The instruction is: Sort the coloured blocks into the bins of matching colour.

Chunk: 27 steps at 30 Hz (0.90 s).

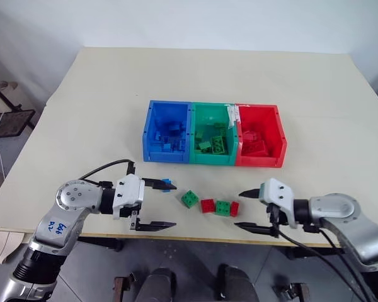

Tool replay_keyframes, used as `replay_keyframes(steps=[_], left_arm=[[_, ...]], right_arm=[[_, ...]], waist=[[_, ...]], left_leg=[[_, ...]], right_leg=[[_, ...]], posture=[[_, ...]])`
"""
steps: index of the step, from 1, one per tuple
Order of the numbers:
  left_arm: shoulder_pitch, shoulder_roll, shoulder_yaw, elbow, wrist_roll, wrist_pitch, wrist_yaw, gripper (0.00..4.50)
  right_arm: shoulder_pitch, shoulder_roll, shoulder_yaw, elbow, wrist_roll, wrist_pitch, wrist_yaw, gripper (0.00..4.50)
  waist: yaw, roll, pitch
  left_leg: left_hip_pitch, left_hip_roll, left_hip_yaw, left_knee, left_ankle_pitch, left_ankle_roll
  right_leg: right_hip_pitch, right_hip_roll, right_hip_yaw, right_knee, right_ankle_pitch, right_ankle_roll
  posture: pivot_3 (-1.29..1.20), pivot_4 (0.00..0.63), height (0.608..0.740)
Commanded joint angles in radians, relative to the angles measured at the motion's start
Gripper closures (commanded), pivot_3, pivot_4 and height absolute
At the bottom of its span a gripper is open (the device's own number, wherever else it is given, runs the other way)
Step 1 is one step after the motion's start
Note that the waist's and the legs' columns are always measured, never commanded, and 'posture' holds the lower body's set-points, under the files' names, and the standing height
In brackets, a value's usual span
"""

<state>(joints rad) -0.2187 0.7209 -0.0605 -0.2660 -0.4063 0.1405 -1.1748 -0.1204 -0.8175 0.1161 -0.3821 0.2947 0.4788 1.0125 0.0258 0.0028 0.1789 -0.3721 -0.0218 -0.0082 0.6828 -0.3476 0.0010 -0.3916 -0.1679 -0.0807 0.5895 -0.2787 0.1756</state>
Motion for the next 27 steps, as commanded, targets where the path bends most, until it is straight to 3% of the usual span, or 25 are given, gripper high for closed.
replay_keyframes(steps=[1,2,5,12,19,22,27], left_arm=[[0.014,0.012,0.034,-0.046,-0.025,0.004,0.008,0.00],[0.016,0.012,0.036,-0.048,-0.024,0.006,0.009,0.00],[0.019,0.013,0.037,-0.051,-0.016,0.003,0.010,0.00],[0.015,0.012,0.043,-0.041,-0.008,-0.010,0.015,0.00],[0.001,-0.003,0.062,-0.019,-0.015,-0.019,0.040,0.00],[-0.027,-0.054,0.120,-0.002,-0.059,0.012,0.124,0.00],[-0.050,-0.095,0.173,0.001,-0.066,0.047,0.221,0.00]], right_arm=[[-0.009,0.008,0.006,-0.021,-0.002,0.011,-0.017,0.03],[-0.007,0.007,0.011,-0.021,-0.005,0.013,-0.018,0.03],[-0.013,0.015,0.026,0.008,-0.025,-0.006,-0.026,0.62],[-0.024,0.043,0.037,0.028,-0.028,-0.013,-0.036,3.04],[0.009,0.029,-0.060,0.007,0.018,-0.005,-0.049,3.08],[-0.104,0.057,-0.217,0.037,0.142,0.036,-0.083,3.08],[-0.284,0.137,-0.308,0.169,0.160,0.028,-0.202,3.08]], waist=[[-0.001,0.000,0.000],[-0.001,0.000,0.000],[-0.001,0.000,0.000],[-0.003,0.000,0.000],[0.000,0.000,0.000],[-0.002,0.000,0.000],[-0.007,0.000,0.000]], left_leg=[[0.000,0.000,0.000,0.000,0.000,0.000],[0.000,0.000,0.000,0.000,0.000,0.000],[0.000,0.000,0.000,0.000,0.000,0.000],[0.001,0.000,0.000,0.000,0.000,0.000],[0.001,0.001,0.000,0.000,0.000,0.000],[0.000,0.001,0.001,0.000,0.000,0.000],[0.002,0.002,0.001,0.000,-0.001,-0.001]], right_leg=[[0.000,0.000,0.000,0.000,0.000,0.000],[0.000,0.000,0.000,0.000,0.000,0.000],[0.000,0.000,0.000,0.000,0.000,0.000],[0.000,0.000,0.000,0.000,0.000,0.000],[0.000,0.001,0.000,0.000,0.000,0.000],[0.000,0.001,0.000,0.000,0.000,0.000],[0.000,0.002,0.000,0.001,0.000,0.000]], posture=[[0.00,0.150,0.740],[0.00,0.150,0.740],[0.00,0.150,0.740],[0.00,0.150,0.740],[0.00,0.150,0.740],[0.00,0.150,0.740],[0.00,0.150,0.740]])
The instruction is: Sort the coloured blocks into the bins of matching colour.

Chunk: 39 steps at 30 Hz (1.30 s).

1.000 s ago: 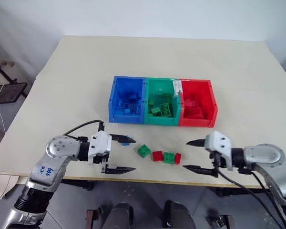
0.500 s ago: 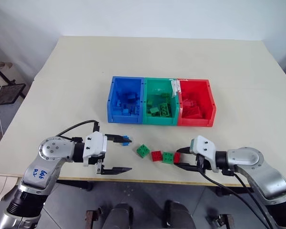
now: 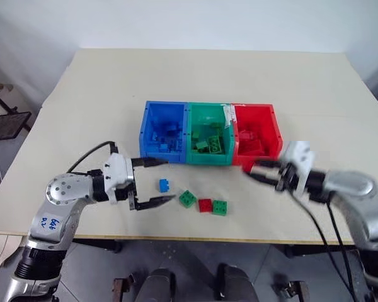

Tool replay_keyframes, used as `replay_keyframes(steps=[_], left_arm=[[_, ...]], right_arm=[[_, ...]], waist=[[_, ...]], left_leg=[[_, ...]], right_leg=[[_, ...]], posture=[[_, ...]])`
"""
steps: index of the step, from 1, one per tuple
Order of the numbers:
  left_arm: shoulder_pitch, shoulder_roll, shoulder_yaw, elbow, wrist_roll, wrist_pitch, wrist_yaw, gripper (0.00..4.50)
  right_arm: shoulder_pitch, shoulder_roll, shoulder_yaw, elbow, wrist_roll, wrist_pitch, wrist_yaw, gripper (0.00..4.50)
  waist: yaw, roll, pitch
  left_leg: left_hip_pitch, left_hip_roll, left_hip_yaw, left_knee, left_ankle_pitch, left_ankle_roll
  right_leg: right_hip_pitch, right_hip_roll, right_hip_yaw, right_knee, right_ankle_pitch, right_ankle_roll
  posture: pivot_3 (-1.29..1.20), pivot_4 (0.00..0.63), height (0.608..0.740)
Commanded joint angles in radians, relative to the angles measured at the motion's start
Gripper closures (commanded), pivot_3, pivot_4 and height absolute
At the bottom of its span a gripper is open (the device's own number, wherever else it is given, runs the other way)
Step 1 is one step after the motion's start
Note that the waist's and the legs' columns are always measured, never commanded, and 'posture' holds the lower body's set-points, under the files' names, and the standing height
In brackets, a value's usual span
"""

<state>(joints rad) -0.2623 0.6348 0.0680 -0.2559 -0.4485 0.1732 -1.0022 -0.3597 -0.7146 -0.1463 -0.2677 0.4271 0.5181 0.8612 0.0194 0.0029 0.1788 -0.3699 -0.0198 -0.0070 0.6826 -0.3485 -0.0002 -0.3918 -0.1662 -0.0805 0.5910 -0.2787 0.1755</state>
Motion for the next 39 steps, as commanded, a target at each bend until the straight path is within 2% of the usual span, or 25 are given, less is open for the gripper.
replay_keyframes(steps=[1,5,6,13,20,24,27,30,33,39], left_arm=[[-0.007,-0.011,0.051,-0.010,-0.024,0.021,0.061,0.00],[-0.001,-0.007,0.059,-0.017,-0.015,0.033,0.084,0.00],[0.002,-0.006,0.060,-0.022,-0.014,0.037,0.088,0.00],[0.039,0.002,0.056,-0.054,-0.009,0.048,0.098,0.00],[0.073,0.021,-0.007,-0.052,0.018,0.011,0.030,0.00],[0.063,0.041,-0.079,-0.019,0.068,-0.028,-0.035,0.00],[0.050,0.051,-0.114,0.013,0.103,-0.082,-0.076,0.00],[0.046,0.059,-0.118,0.019,0.079,-0.066,-0.110,0.00],[0.046,0.052,-0.103,0.025,0.078,-0.084,-0.113,0.00],[0.106,0.084,-0.035,0.035,0.084,-0.135,-0.119,0.00]], right_arm=[[-0.074,0.039,-0.048,0.090,0.012,-0.015,-0.067,3.08],[-0.167,0.048,-0.005,0.229,-0.071,-0.079,-0.099,3.08],[-0.185,0.055,0.006,0.255,-0.077,-0.086,-0.097,2.36],[-0.218,0.060,0.017,0.321,-0.092,-0.168,-0.061,0.08],[0.033,-0.016,-0.123,0.161,0.060,-0.281,0.170,0.03],[0.256,-0.123,-0.201,0.151,0.040,-0.344,0.302,0.03],[0.339,-0.171,-0.223,0.195,-0.006,-0.446,0.350,0.03],[0.342,-0.192,-0.198,0.241,-0.037,-0.528,0.385,0.03],[0.302,-0.181,-0.145,0.226,-0.034,-0.523,0.392,0.03],[0.149,-0.144,0.134,0.024,-0.045,-0.295,0.378,0.03]], waist=[[-0.001,0.000,0.000],[0.003,0.000,0.000],[0.002,0.000,0.000],[-0.008,0.000,0.000],[0.007,0.000,0.000],[0.008,0.000,0.000],[0.005,0.000,0.000],[-0.009,0.000,0.000],[-0.017,0.000,0.000],[-0.021,0.000,0.000]], left_leg=[[0.000,0.000,0.000,0.000,0.000,0.000],[-0.001,-0.001,0.001,0.000,-0.001,0.001],[-0.001,-0.001,0.001,0.001,-0.001,0.001],[-0.001,0.000,0.001,0.000,-0.001,0.001],[-0.002,0.000,0.002,0.001,-0.002,0.002],[-0.001,0.000,0.003,0.001,-0.002,0.002],[-0.001,0.000,0.004,0.001,-0.002,0.003],[0.002,0.001,0.009,0.001,-0.002,0.003],[0.002,0.002,0.009,0.001,-0.002,0.003],[0.002,0.003,0.008,0.001,-0.003,0.002]], right_leg=[[0.000,0.000,0.000,0.000,0.000,0.000],[-0.001,0.000,0.000,-0.001,0.000,0.000],[-0.001,0.000,0.000,-0.001,0.000,0.000],[-0.001,0.000,0.000,-0.001,0.000,0.000],[0.000,0.000,-0.001,-0.001,0.000,0.000],[0.000,0.000,0.000,-0.001,0.000,0.000],[0.000,0.000,0.000,-0.002,0.000,0.000],[0.000,0.000,0.002,-0.002,0.000,0.000],[0.000,0.000,0.001,-0.002,0.000,0.000],[-0.001,0.000,0.001,-0.001,0.000,0.000]], posture=[[0.00,0.150,0.740],[0.00,0.150,0.740],[0.00,0.150,0.740],[0.00,0.150,0.740],[0.00,0.150,0.740],[0.00,0.150,0.740],[0.00,0.150,0.740],[0.00,0.150,0.740],[0.00,0.150,0.740],[0.00,0.150,0.740]])
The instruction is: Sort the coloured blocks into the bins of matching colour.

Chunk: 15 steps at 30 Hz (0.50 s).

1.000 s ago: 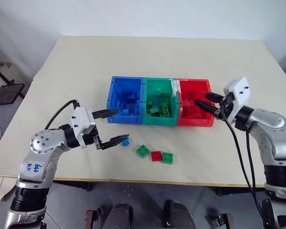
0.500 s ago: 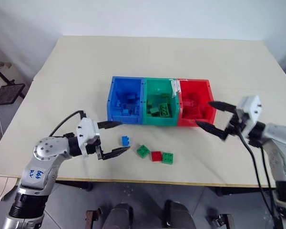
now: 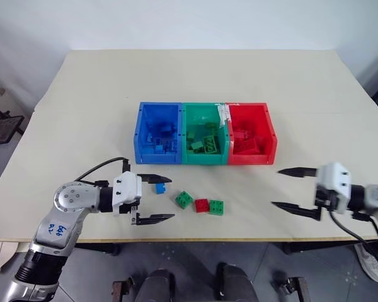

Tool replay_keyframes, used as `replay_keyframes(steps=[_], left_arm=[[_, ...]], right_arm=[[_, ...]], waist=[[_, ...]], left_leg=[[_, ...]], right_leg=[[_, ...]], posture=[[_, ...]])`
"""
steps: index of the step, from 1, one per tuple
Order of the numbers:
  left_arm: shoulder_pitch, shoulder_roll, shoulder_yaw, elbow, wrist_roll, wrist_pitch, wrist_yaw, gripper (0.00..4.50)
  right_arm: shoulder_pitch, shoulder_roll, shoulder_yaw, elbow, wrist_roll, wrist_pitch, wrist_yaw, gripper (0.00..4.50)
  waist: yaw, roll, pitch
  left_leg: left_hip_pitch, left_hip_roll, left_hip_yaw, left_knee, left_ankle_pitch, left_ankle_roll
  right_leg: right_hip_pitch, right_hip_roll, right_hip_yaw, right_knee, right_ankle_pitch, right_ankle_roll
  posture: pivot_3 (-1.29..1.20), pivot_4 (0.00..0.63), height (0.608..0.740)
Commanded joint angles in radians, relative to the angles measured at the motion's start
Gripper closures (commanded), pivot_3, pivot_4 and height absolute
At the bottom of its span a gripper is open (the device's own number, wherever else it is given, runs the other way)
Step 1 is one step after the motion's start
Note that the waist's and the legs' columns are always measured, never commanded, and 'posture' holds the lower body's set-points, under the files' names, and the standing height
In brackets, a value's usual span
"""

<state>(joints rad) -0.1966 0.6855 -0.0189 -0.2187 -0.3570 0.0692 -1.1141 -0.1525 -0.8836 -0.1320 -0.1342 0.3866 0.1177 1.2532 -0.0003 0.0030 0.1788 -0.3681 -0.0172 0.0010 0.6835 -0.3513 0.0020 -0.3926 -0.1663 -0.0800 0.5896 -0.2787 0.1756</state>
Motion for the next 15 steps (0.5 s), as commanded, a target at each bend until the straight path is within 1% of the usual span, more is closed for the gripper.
replay_keyframes(steps=[1,4,6,8,10,13,15], left_arm=[[0.052,0.040,0.061,-0.002,-0.008,-0.032,-0.010,0.00],[0.108,0.062,0.094,-0.020,-0.022,-0.031,-0.007,0.00],[0.145,0.064,0.110,-0.038,-0.030,-0.025,0.000,0.00],[0.177,0.067,0.112,-0.058,-0.029,-0.029,0.001,0.00],[0.199,0.067,0.113,-0.078,-0.030,-0.029,0.004,0.00],[0.203,0.062,0.117,-0.086,-0.030,-0.022,0.017,0.00],[0.196,0.057,0.120,-0.083,-0.027,-0.024,0.029,0.00]], right_arm=[[-0.079,0.034,0.156,-0.129,-0.011,0.137,-0.022,0.03],[-0.141,0.102,0.297,-0.134,-0.097,0.195,-0.082,0.03],[-0.166,0.151,0.373,-0.096,-0.176,0.185,-0.130,0.03],[-0.172,0.161,0.418,-0.082,-0.213,0.195,-0.133,0.03],[-0.168,0.159,0.437,-0.082,-0.219,0.217,-0.128,0.03],[-0.162,0.147,0.437,-0.083,-0.228,0.203,-0.123,0.65],[-0.161,0.139,0.427,-0.083,-0.223,0.202,-0.117,1.33]], waist=[[-0.002,0.000,0.000],[0.006,0.000,0.000],[0.009,0.000,0.000],[0.019,0.000,0.000],[0.022,0.000,0.000],[0.024,-0.001,-0.001],[0.023,-0.001,-0.001]], left_leg=[[0.000,0.000,0.000,0.000,0.000,0.000],[-0.001,0.000,-0.001,0.000,-0.001,0.000],[-0.002,-0.001,-0.002,0.001,-0.001,0.000],[-0.002,-0.001,-0.002,0.001,-0.001,0.000],[-0.002,-0.001,-0.002,0.001,-0.001,0.000],[-0.002,-0.001,-0.002,0.001,-0.001,0.000],[-0.001,-0.001,-0.002,0.001,-0.001,0.000]], right_leg=[[0.000,0.000,0.000,0.000,0.000,0.000],[0.000,0.000,-0.001,0.000,0.000,0.000],[0.000,0.000,-0.001,0.000,0.000,0.000],[0.000,0.000,-0.001,0.000,0.000,0.000],[0.000,0.000,-0.001,0.000,0.000,0.000],[0.000,0.000,-0.001,0.000,0.000,0.000],[0.000,0.000,-0.001,0.000,0.000,0.000]], posture=[[0.00,0.150,0.740],[0.00,0.150,0.740],[0.00,0.150,0.740],[0.00,0.150,0.740],[0.00,0.150,0.740],[0.00,0.150,0.740],[0.00,0.150,0.740]])
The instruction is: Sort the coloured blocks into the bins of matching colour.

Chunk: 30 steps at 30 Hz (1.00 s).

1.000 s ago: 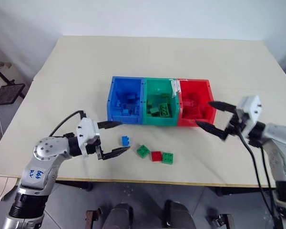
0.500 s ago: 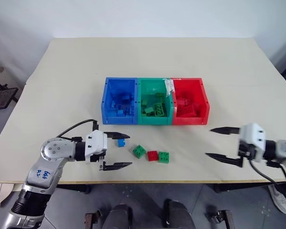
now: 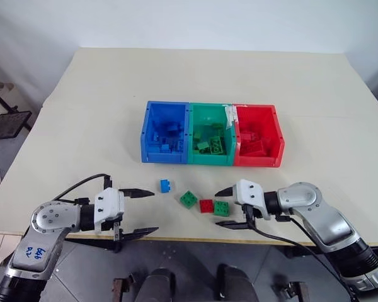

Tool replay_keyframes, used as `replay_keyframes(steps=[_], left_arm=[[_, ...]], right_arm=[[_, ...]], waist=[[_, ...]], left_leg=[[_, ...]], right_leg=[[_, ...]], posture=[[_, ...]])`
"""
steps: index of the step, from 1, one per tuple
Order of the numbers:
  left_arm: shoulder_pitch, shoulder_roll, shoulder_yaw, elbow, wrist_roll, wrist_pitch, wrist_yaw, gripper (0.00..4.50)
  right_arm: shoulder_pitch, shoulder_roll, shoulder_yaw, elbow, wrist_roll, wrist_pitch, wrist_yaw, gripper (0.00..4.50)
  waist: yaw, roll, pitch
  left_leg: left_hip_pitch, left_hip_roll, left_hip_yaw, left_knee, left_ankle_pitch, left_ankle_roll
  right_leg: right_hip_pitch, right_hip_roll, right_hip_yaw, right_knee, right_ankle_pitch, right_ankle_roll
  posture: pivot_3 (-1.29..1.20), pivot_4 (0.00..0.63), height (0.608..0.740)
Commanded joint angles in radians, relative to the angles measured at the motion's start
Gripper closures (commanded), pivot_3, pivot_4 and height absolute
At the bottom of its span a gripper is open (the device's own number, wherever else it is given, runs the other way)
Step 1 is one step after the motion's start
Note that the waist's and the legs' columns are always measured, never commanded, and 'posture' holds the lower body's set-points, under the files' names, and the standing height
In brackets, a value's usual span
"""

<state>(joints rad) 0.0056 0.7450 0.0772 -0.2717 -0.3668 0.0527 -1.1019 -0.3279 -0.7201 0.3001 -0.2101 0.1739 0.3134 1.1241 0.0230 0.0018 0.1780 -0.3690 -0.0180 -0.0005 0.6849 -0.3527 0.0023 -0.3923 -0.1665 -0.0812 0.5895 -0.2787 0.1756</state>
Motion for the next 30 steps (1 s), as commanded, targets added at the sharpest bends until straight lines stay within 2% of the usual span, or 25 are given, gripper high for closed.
replay_keyframes(steps=[1,5,8,11,13,16,19,24,26,30], left_arm=[[-0.013,-0.005,0.024,-0.027,-0.017,-0.008,0.024,0.00],[-0.026,-0.008,0.019,-0.021,-0.016,-0.012,0.035,0.00],[-0.030,-0.011,0.017,-0.019,-0.017,-0.014,0.039,0.00],[-0.041,-0.036,0.026,-0.026,-0.033,-0.008,0.070,0.00],[-0.046,-0.055,0.039,-0.035,-0.046,0.011,0.098,0.00],[-0.047,-0.070,0.061,-0.030,-0.060,0.033,0.134,0.00],[-0.040,-0.092,0.101,-0.031,-0.094,0.070,0.184,0.00],[-0.030,-0.105,0.126,-0.046,-0.096,0.088,0.223,0.00],[-0.031,-0.124,0.139,-0.048,-0.103,0.088,0.251,0.00],[-0.029,-0.134,0.145,-0.055,-0.105,0.092,0.264,0.00]], right_arm=[[0.013,-0.027,-0.013,-0.007,-0.004,0.007,0.013,1.65],[0.010,-0.042,-0.041,-0.006,0.018,-0.006,0.028,3.03],[-0.011,-0.002,-0.098,0.000,0.083,-0.021,0.019,3.02],[-0.107,0.074,-0.182,-0.013,0.207,0.088,-0.028,3.02],[-0.201,0.119,-0.208,0.023,0.217,0.119,-0.080,3.02],[-0.345,0.184,-0.213,0.155,0.167,0.116,-0.167,3.02],[-0.471,0.240,-0.195,0.344,0.062,0.027,-0.271,3.02],[-0.575,0.298,-0.180,0.555,0.001,-0.068,-0.283,3.02],[-0.586,0.313,-0.188,0.586,0.000,-0.087,-0.280,2.28],[-0.568,0.311,-0.202,0.564,0.018,-0.101,-0.246,1.08]], waist=[[-0.001,0.000,0.000],[0.000,0.000,0.000],[-0.002,0.000,0.000],[-0.006,0.000,0.000],[-0.013,0.000,0.000],[-0.027,0.000,0.000],[-0.028,0.000,0.000],[-0.030,0.000,0.000],[-0.033,0.000,0.000],[-0.044,0.000,0.000]], left_leg=[[0.000,0.000,0.000,0.000,0.000,0.000],[0.000,0.000,0.000,0.000,0.000,0.000],[0.000,0.000,0.001,0.000,0.000,0.000],[0.000,0.000,0.001,0.000,0.000,0.000],[0.000,0.001,0.001,0.000,0.000,0.000],[0.000,0.001,0.000,0.000,0.000,-0.001],[0.000,0.001,0.000,-0.001,0.000,-0.001],[-0.001,0.000,-0.001,-0.001,0.000,-0.001],[-0.001,0.001,-0.001,-0.002,0.000,-0.001],[-0.001,0.001,-0.002,-0.002,0.000,-0.001]], right_leg=[[0.000,0.000,0.000,0.000,0.000,0.000],[0.000,0.000,0.000,0.000,0.000,0.000],[0.000,0.000,0.000,0.000,0.000,0.000],[0.000,0.000,0.000,0.000,0.000,0.000],[-0.001,0.000,0.000,0.000,0.000,0.000],[-0.002,0.000,0.000,0.002,0.000,0.000],[-0.002,0.000,-0.002,0.002,0.000,0.000],[-0.002,0.000,-0.002,0.002,0.000,0.000],[-0.002,0.000,-0.003,0.002,0.000,0.000],[-0.002,0.000,-0.005,0.002,0.000,0.000]], posture=[[0.00,0.150,0.740],[0.00,0.150,0.740],[0.00,0.150,0.740],[0.00,0.150,0.740],[0.00,0.150,0.740],[0.00,0.150,0.740],[0.00,0.150,0.740],[0.00,0.150,0.740],[0.00,0.150,0.740],[0.00,0.150,0.740]])
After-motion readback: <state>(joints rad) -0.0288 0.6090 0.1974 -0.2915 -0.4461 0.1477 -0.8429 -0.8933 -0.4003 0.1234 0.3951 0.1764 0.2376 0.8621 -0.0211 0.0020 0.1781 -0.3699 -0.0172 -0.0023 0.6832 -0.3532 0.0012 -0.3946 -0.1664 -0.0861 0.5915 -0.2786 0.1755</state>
